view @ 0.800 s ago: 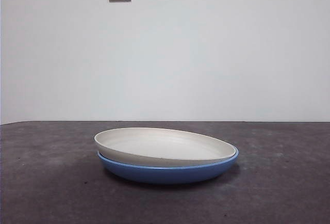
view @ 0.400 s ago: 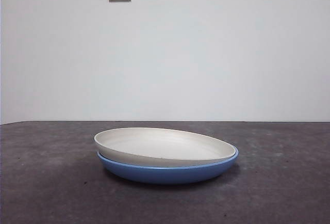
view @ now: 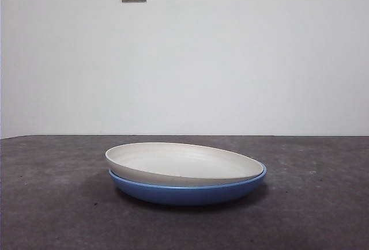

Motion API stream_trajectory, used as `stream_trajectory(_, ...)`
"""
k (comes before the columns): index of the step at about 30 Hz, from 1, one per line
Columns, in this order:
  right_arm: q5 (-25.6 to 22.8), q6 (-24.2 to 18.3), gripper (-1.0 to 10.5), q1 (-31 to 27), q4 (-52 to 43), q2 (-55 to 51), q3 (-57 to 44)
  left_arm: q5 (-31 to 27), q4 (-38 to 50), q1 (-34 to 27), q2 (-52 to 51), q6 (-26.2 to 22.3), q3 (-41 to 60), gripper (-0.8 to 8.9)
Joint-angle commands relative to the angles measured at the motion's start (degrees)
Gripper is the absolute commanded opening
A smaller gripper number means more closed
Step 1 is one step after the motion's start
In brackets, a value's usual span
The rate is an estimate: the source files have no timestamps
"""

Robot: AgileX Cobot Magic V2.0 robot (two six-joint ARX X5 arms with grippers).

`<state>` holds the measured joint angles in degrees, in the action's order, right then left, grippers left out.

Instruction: Pick up the white plate, put it on the blue plate, put it on desk

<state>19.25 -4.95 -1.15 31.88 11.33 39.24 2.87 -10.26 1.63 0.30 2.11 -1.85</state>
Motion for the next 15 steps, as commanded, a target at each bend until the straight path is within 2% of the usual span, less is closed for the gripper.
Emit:
stream_trajectory(1, -1.1, -0.9, 0.2, -3.2, -9.2, -4.4, -12.7, -0.1, -0.1, -0.1, -0.1, 0.1, 1.2, 0.17)
stream_trajectory(7, -9.1, 0.5, 0.2, -5.4, -14.6, -8.3, -29.0, -0.1, -0.1, -0.1, -0.1, 0.1, 1.2, 0.17)
stream_trajectory(12, -17.6, 0.5, 0.2, -5.2, -17.2, -10.5, -35.4, -0.1, -0.1, -0.1, -0.1, 0.1, 1.2, 0.17)
stream_trajectory(15, -20.5, 1.2, 0.2, -5.2, -18.0, -11.1, -36.7, -0.1, -0.1, -0.1, -0.1, 0.1, 1.2, 0.17)
